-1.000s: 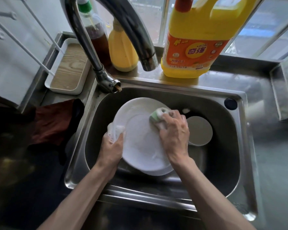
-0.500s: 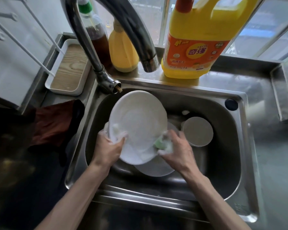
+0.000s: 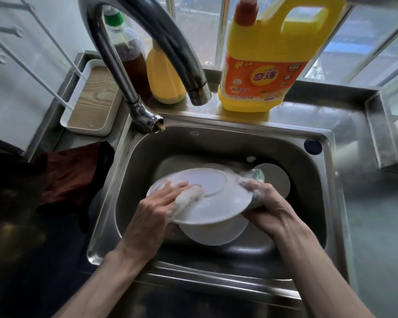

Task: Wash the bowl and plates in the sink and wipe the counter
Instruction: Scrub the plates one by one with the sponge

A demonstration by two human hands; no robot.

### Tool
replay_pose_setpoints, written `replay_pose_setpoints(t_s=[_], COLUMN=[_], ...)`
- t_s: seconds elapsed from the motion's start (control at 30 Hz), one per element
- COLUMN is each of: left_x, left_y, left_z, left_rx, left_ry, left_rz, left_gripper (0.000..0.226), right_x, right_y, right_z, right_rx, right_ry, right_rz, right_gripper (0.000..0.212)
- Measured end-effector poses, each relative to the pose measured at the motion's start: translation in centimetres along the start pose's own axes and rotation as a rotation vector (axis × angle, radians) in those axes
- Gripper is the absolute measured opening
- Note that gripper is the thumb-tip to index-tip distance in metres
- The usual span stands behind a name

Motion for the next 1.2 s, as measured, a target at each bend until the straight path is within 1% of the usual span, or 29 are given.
replay_pose_setpoints(t_s=[0.07,0.1,0.17,0.2,0.23,0.3,0.37,0.4,0.43,0.47,0.5,0.53,0.57,0.6,0.63,0.7,0.73,0.77,0.8,0.83,0.87,0.9,0.93,0.97,1.03,1.1,1.2], left_x=[0.1,-0.3,-1.2,-1.8,-2.3,-3.2,-2.9,-2.5,-2.1,-1.7,-1.3,-1.1,-1.0,-0.9,-0.8,-0.6,-0.4,-0.3,-0.1,-0.1,0.0,0.0,0.2,0.5,0.8,1.2,1.3], left_y=[0.0,0.1,0.3,0.5,0.6,0.4,0.2,0.1,0.0,0.1,0.0,-0.1,-0.2,-0.5,-0.7,-1.0,-1.1,-1.2,-1.1,-1.0,-0.9,-0.7,-0.7,-0.7,-0.6,-0.8,-1.0], left_z=[0.0,-0.1,-0.3,-0.3,-0.2,0.1,0.1,0.0,0.0,-0.1,-0.1,0.0,0.2,0.2,0.4,1.2,1.5,1.7,1.8,1.8,1.8,1.9,1.8,1.7,2.0,2.1,2.3], left_rx=[0.044,0.082,0.178,0.211,0.232,0.232,0.204,0.204,0.228,0.287,0.378,0.458,0.485,0.447,0.386,0.316,0.324,0.341,0.355,0.358,0.348,0.325,0.293,0.262,0.205,0.16,0.111], left_ry=[0.023,0.047,0.143,0.206,0.266,0.384,0.469,0.536,0.657,0.857,1.117,1.372,1.557,1.668,1.716,1.748,1.78,1.795,1.793,1.767,1.736,1.695,1.65,1.607,1.557,1.505,1.433], left_rz=[-0.046,-0.12,-0.333,-0.418,-0.464,-0.477,-0.485,-0.533,-0.607,-0.677,-0.748,-0.806,-0.837,-0.852,-0.863,-0.877,-0.896,-0.907,-0.898,-0.877,-0.846,-0.823,-0.812,-0.798,-0.768,-0.731,-0.698], left_gripper=[0.067,0.065,0.074,0.081,0.083,0.08,0.074,0.074,0.078,0.082,0.08,0.07,0.052,0.04,0.04,0.045,0.048,0.052,0.055,0.057,0.056,0.055,0.053,0.051,0.044,0.037,0.034], right_x=[-0.1,-0.2,-0.1,0.1,0.2,0.6,0.9,1.0,1.0,1.1,1.0,0.8,0.6,0.3,0.0,-0.5,-0.6,-0.6,-0.7,-0.9,-1.2,-1.4,-1.7,-1.9,-2.0,-1.6,-0.6], right_y=[0.0,-0.1,0.1,0.2,0.1,0.1,0.0,0.1,0.1,0.4,0.5,0.8,1.0,1.1,1.2,1.4,1.4,1.4,1.2,1.0,0.9,0.7,0.4,0.2,-0.3,-1.1,-2.6], right_z=[-0.4,-0.8,-0.8,-0.6,-0.8,-1.1,-1.6,-1.8,-2.3,-2.5,-2.9,-2.9,-3.3,-3.5,-3.8,-3.8,-3.7,-3.6,-3.4,-3.5,-3.4,-3.4,-3.3,-3.0,-1.7,0.0,2.0], right_rx=[0.014,-0.002,-0.052,-0.069,-0.075,-0.08,-0.086,-0.079,-0.07,-0.069,-0.075,-0.082,-0.082,-0.089,-0.104,-0.156,-0.159,-0.121,-0.03,0.099,0.222,0.317,0.378,0.418,0.431,0.393,0.337], right_ry=[0.002,0.009,0.045,0.061,0.069,0.065,0.071,0.081,0.106,0.134,0.172,0.204,0.238,0.274,0.317,0.406,0.445,0.499,0.577,0.693,0.81,0.917,1.003,1.081,1.194,1.346,1.594], right_rz=[-0.014,-0.037,-0.081,-0.098,-0.116,-0.137,-0.167,-0.177,-0.192,-0.2,-0.209,-0.211,-0.212,-0.21,-0.208,-0.206,-0.208,-0.222,-0.244,-0.271,-0.299,-0.326,-0.354,-0.39,-0.461,-0.491,-0.493], right_gripper=[0.024,0.025,0.033,0.039,0.046,0.054,0.054,0.054,0.054,0.054,0.055,0.056,0.056,0.058,0.062,0.065,0.063,0.058,0.051,0.043,0.042,0.052,0.065,0.073,0.073,0.065,0.049])
Point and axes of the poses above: each hand's wrist, its own y-axis away from the middle knuckle, its own z-axis out of the palm, x = y × z, the point moved 2 cm from there along -y, towards the middle knuckle, and after that the axes turned 9 degrees about -x, right-handed, at the moved point
